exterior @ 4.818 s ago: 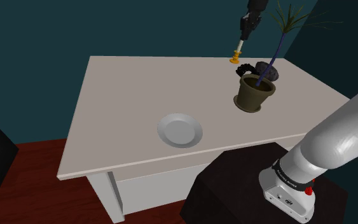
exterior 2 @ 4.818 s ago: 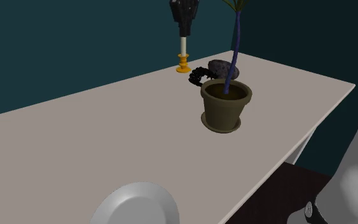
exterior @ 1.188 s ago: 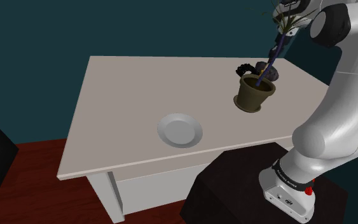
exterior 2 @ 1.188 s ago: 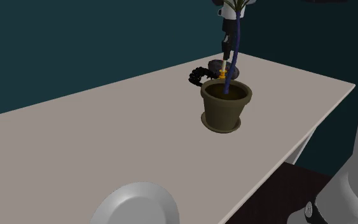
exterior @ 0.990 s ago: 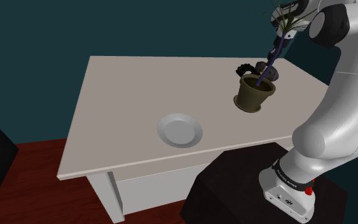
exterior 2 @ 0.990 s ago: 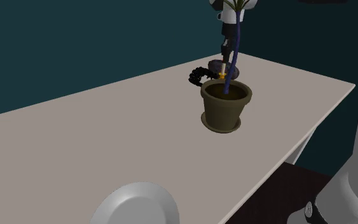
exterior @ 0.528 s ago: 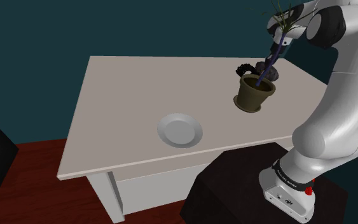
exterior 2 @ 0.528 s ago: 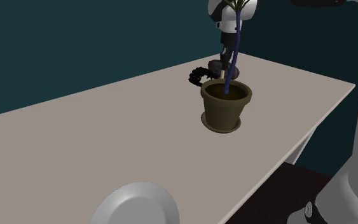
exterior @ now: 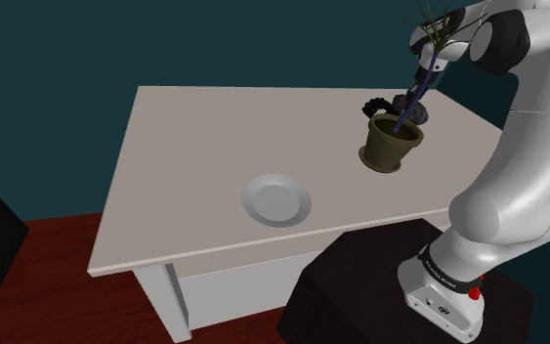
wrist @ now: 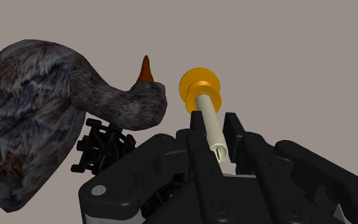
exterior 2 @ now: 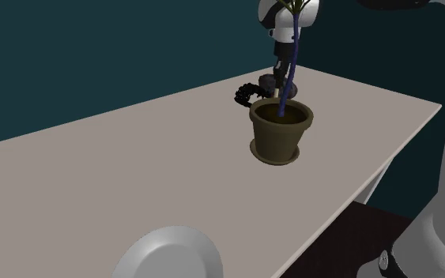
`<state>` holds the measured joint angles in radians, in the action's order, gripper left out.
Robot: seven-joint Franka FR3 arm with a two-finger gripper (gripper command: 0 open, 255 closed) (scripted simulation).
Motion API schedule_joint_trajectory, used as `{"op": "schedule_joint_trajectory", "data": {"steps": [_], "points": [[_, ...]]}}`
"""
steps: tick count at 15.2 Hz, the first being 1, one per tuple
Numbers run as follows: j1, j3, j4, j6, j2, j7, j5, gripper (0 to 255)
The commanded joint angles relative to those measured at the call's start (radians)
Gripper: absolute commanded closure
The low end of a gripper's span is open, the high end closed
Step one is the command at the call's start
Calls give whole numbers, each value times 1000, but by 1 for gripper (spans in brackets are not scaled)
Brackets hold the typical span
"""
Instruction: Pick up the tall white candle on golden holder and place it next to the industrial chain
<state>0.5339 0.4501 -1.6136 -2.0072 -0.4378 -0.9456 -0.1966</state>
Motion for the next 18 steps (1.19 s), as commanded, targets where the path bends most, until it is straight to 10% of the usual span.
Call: {"op": "schedule_joint_trajectory", "data": {"steps": [1, 18], "points": [[0, 0, 0, 0, 0, 0, 0, 0], [-1, 9, 82, 111, 33, 13, 19, 0]]}}
